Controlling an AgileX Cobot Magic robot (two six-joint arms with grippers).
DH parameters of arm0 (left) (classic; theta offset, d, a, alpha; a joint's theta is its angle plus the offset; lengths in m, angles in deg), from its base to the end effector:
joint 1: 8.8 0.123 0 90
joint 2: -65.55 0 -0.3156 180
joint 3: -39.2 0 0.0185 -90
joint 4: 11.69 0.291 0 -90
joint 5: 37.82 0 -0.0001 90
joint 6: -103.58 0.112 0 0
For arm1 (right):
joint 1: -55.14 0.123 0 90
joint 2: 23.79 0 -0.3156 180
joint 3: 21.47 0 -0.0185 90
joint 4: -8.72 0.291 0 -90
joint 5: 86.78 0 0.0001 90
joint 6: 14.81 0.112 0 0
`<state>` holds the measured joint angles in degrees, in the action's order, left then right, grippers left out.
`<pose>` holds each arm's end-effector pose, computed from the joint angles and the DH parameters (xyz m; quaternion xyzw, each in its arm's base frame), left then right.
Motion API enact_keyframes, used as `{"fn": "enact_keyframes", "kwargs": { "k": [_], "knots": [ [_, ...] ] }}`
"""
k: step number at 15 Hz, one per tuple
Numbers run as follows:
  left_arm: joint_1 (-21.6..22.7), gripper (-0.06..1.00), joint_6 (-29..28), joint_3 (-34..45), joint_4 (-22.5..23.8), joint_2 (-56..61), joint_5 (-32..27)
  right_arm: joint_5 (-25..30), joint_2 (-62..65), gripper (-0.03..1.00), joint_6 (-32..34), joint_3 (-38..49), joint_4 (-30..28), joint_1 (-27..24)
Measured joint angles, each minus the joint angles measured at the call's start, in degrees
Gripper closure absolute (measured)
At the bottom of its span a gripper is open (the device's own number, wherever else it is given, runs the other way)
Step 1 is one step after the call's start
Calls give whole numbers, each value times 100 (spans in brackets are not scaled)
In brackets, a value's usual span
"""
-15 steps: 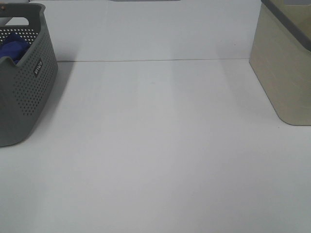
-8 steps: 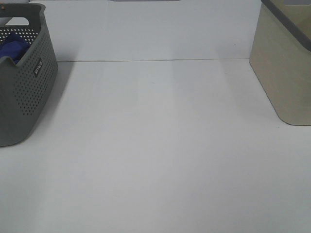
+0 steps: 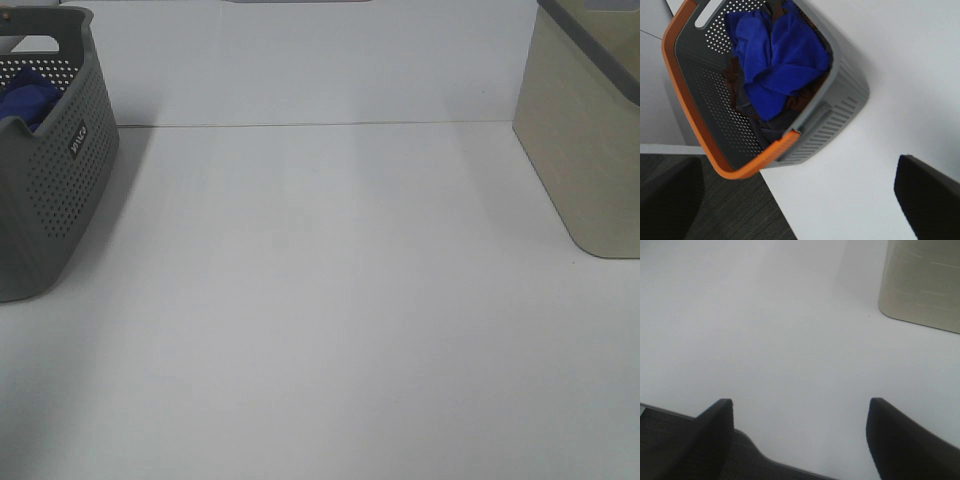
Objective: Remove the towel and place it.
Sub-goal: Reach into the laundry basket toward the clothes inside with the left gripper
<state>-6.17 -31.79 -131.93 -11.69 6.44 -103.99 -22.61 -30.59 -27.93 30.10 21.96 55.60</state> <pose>0.1809 0.0083 0.4420 0.3301 0.8598 0.1561 0.3569 0.0175 0.0232 0.2707 -0.1088 0.8642 0.0618 0.4873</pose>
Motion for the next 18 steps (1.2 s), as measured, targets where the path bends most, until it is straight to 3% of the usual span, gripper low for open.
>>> {"fn": "enact_keyframes", "kwargs": {
  "k": [4, 7, 10, 11, 13, 18],
  "knots": [
    [0, -3, 985, -1707, 361, -2091, 6, 0, 0, 24, 0, 0, 0, 0],
    [0, -3, 1289, -2699, 1134, -3438, 11, 0, 0, 24, 0, 0, 0, 0],
    [0, -3, 1593, -2882, 1736, -4263, 23, 0, 0, 24, 0, 0, 0, 0],
    [0, -3, 1742, -2882, 2252, -4859, 138, 0, 0, 24, 0, 0, 0, 0],
    [0, -3, 1776, -2882, 2681, -5357, 435, 0, 0, 24, 0, 0, 0, 0],
    [0, -2, 1965, -2882, 2836, -6234, 831, 0, 0, 24, 0, 0, 0, 0]
  ]
}}
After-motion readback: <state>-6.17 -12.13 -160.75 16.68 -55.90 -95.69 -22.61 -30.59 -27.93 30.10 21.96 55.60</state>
